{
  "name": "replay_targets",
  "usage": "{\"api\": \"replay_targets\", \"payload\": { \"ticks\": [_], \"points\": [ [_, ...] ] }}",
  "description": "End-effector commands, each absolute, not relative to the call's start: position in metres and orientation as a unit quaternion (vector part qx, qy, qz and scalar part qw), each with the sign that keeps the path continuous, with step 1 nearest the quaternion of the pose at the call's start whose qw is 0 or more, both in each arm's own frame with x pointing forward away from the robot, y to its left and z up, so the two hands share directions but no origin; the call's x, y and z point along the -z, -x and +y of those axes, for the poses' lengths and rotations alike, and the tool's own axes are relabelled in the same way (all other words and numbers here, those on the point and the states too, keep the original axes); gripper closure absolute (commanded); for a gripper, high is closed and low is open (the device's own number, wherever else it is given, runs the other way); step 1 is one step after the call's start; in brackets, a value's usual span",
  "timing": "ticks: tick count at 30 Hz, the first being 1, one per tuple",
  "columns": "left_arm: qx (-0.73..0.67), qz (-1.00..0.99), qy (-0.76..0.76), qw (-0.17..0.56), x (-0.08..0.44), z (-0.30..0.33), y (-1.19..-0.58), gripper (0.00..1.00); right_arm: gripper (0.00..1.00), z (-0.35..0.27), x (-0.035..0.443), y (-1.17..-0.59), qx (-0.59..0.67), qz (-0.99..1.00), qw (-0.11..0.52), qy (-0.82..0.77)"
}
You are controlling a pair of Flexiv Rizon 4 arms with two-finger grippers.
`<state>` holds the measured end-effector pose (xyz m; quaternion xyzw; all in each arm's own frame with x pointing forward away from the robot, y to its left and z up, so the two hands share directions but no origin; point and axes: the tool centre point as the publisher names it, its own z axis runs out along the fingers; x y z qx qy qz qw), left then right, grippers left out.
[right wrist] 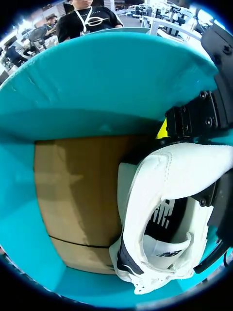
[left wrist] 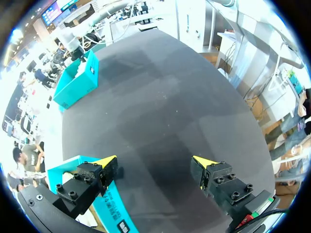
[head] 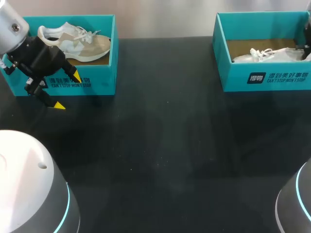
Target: Take the shoe out of the shoebox, open the shoe tongue, remove and reinsert the insole, then place the shoe into the shoebox
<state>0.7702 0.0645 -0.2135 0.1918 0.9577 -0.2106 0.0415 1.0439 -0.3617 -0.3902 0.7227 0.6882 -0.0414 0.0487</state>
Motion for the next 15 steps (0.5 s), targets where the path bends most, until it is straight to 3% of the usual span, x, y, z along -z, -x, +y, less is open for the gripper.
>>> {"api": "replay_targets", "payload": {
  "ticks": [1, 4, 15],
  "points": [
    [0.210, 0.958, -0.192, 0.042, 0.213, 0.065, -0.769, 0.00, 0.84, -0.362, 0.405, -1.041, 0.044, 0.688, 0.045, -0.723],
    [0.210, 0.958, -0.192, 0.042, 0.213, 0.065, -0.769, 0.00, 0.68, -0.362, 0.401, -1.041, 0.041, 0.687, 0.047, -0.724],
    [0.210, 0.958, -0.192, 0.042, 0.213, 0.065, -0.769, 0.00, 0.64, -0.358, 0.388, -1.038, 0.036, 0.691, 0.060, -0.720]
  ]
}}
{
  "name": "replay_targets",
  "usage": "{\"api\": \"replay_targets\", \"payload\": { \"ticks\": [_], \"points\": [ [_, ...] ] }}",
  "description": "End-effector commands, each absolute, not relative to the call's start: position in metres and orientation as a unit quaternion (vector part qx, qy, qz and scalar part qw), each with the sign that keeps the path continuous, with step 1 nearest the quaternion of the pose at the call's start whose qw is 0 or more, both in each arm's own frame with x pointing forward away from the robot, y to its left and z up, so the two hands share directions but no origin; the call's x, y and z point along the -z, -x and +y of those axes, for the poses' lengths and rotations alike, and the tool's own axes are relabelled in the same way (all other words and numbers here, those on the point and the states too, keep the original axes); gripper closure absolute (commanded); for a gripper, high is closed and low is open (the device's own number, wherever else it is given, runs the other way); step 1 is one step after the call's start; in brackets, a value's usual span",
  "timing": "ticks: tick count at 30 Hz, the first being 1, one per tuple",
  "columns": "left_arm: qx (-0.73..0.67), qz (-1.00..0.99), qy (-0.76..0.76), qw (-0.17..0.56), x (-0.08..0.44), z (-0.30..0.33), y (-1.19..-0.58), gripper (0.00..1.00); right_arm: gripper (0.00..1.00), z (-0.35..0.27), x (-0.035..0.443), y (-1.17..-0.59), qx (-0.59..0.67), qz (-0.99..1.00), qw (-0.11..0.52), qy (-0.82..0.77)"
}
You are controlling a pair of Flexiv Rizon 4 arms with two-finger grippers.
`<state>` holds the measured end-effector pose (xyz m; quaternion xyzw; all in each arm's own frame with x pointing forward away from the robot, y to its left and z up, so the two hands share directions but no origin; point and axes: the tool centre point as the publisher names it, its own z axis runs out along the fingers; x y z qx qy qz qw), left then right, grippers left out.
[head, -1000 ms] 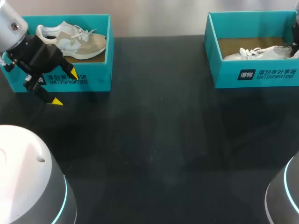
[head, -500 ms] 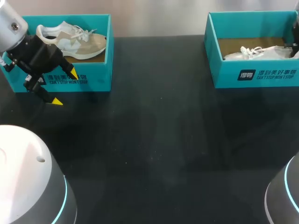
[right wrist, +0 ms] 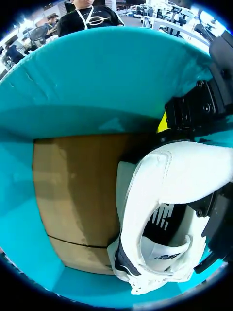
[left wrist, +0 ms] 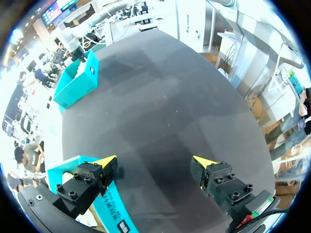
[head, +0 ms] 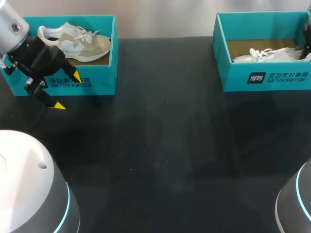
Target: Take the shoe out of the shoebox, open the shoe tongue, remove and reinsert the insole, then place the shoe into the shoebox
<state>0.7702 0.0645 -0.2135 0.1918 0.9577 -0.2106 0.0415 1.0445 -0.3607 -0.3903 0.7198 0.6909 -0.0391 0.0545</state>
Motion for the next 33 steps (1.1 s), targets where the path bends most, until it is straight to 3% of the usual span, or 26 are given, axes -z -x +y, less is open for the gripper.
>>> {"api": "replay_targets", "payload": {
  "ticks": [1, 9, 16, 33],
  "points": [
    [0.210, 0.958, -0.192, 0.042, 0.213, 0.065, -0.769, 0.00, 0.63, -0.358, 0.386, -1.037, 0.035, 0.690, 0.062, -0.720],
    [0.210, 0.958, -0.192, 0.042, 0.213, 0.065, -0.769, 0.00, 0.50, -0.356, 0.368, -1.036, 0.028, 0.689, 0.078, -0.720],
    [0.210, 0.958, -0.192, 0.042, 0.213, 0.065, -0.769, 0.00, 0.00, -0.354, 0.349, -1.038, 0.021, 0.685, 0.095, -0.722],
    [0.210, 0.958, -0.192, 0.042, 0.213, 0.065, -0.769, 0.00, 0.00, -0.335, 0.272, -1.029, -0.013, 0.680, 0.139, -0.720]
  ]
}}
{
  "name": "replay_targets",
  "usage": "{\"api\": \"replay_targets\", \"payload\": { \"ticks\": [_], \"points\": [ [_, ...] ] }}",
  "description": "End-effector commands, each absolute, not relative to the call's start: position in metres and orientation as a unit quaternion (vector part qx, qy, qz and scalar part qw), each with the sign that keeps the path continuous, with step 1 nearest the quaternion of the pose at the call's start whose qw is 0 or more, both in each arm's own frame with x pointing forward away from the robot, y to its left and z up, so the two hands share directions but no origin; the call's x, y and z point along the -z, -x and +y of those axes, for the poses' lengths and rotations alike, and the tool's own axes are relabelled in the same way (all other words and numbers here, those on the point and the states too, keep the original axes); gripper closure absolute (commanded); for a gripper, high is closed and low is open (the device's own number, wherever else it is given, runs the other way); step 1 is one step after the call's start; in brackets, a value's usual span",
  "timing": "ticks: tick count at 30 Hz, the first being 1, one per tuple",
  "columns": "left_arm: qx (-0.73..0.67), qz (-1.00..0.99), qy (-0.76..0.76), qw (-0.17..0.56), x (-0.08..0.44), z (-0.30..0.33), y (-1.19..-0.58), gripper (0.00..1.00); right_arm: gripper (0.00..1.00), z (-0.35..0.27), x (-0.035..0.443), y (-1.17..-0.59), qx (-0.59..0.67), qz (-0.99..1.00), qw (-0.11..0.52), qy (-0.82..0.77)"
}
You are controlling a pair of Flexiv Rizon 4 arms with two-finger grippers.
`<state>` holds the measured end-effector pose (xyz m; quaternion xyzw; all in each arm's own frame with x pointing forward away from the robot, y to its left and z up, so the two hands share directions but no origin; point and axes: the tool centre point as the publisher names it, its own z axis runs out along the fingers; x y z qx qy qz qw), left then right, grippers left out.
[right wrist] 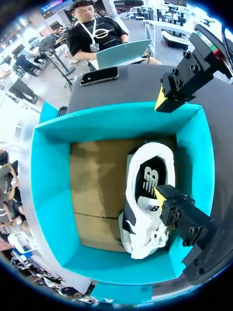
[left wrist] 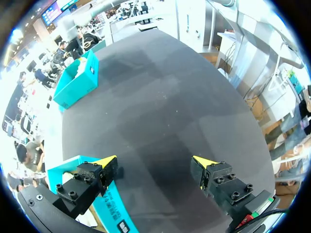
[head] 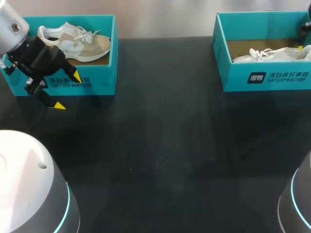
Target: Take the shoe out of the shoebox, open the shoe tongue, remove and reinsert the insole, then place the shoe into the shoebox
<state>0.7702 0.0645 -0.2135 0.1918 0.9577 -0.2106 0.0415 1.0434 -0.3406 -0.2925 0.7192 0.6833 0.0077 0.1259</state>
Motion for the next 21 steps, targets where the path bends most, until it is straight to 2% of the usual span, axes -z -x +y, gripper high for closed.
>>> {"api": "replay_targets", "payload": {
  "ticks": [1, 13, 21],
  "points": [
    [0.210, 0.958, -0.192, 0.042, 0.213, 0.065, -0.769, 0.00, 0.00, -0.334, 0.266, -1.028, -0.015, 0.679, 0.139, -0.720],
    [0.210, 0.958, -0.192, 0.042, 0.213, 0.065, -0.769, 0.00, 0.00, -0.326, 0.200, -1.024, -0.031, 0.651, 0.161, -0.741],
    [0.210, 0.958, -0.192, 0.042, 0.213, 0.065, -0.769, 0.00, 0.00, -0.312, 0.165, -1.002, -0.040, 0.635, 0.139, -0.759]
  ]
}}
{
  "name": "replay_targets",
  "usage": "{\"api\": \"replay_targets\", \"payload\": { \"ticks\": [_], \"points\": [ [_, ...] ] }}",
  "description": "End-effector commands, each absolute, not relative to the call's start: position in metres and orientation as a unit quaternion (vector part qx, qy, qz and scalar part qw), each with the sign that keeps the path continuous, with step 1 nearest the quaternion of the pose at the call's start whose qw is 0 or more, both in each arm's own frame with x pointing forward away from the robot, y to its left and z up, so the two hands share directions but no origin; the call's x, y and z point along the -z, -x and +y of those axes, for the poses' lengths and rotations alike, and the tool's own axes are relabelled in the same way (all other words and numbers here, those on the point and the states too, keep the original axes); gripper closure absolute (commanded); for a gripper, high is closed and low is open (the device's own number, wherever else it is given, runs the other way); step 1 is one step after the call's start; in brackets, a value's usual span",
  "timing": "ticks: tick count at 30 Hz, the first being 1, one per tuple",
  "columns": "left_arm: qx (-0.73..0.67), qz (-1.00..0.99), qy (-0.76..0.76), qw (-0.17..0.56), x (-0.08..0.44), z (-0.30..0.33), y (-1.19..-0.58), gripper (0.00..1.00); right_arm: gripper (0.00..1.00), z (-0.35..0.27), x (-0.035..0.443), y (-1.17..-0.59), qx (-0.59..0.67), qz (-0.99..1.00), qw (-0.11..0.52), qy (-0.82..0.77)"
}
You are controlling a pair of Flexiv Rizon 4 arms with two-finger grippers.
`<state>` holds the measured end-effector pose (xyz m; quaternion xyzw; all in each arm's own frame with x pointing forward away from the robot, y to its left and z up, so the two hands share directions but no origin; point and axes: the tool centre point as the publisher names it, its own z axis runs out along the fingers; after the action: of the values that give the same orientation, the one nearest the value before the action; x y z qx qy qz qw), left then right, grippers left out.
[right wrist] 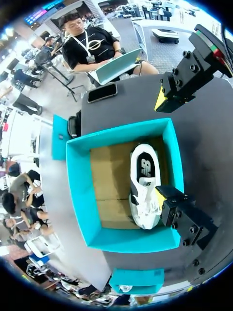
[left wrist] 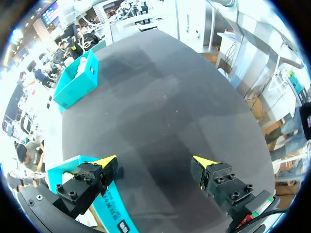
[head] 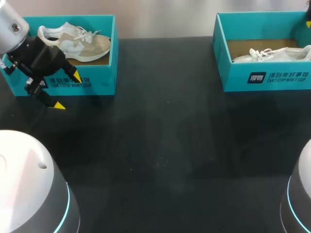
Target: Take the shoe out of the shoebox, open the shoe tongue, remove and reinsert the insole, then place the shoe into the shoebox
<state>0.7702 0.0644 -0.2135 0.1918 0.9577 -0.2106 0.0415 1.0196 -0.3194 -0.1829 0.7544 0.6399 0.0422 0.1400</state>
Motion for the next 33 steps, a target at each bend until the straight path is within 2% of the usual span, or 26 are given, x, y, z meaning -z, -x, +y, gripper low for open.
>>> {"api": "replay_targets", "payload": {
  "ticks": [1, 11, 21, 22, 26, 29, 33],
  "points": [
    [0.210, 0.958, -0.192, 0.042, 0.213, 0.065, -0.769, 0.00, 0.00, -0.310, 0.164, -1.000, -0.039, 0.635, 0.139, -0.759],
    [0.210, 0.958, -0.192, 0.042, 0.213, 0.065, -0.769, 0.00, 0.00, -0.287, 0.164, -0.969, -0.014, 0.629, 0.125, -0.767],
    [0.210, 0.958, -0.192, 0.042, 0.213, 0.065, -0.769, 0.00, 0.00, -0.287, 0.164, -0.969, -0.014, 0.629, 0.125, -0.767],
    [0.236, 0.949, -0.203, 0.044, 0.211, 0.071, -0.778, 0.00, 0.00, -0.287, 0.164, -0.969, -0.014, 0.629, 0.125, -0.767],
    [0.197, 0.939, -0.269, 0.081, 0.201, 0.095, -0.811, 0.00, 0.00, -0.287, 0.164, -0.969, -0.014, 0.629, 0.125, -0.767],
    [0.173, 0.899, -0.387, 0.107, 0.192, 0.111, -0.833, 0.00, 0.00, -0.287, 0.164, -0.969, -0.014, 0.629, 0.125, -0.767],
    [0.115, 0.883, -0.444, 0.101, 0.193, 0.135, -0.868, 0.00, 0.00, -0.287, 0.164, -0.969, -0.014, 0.629, 0.125, -0.767]
  ]
}}
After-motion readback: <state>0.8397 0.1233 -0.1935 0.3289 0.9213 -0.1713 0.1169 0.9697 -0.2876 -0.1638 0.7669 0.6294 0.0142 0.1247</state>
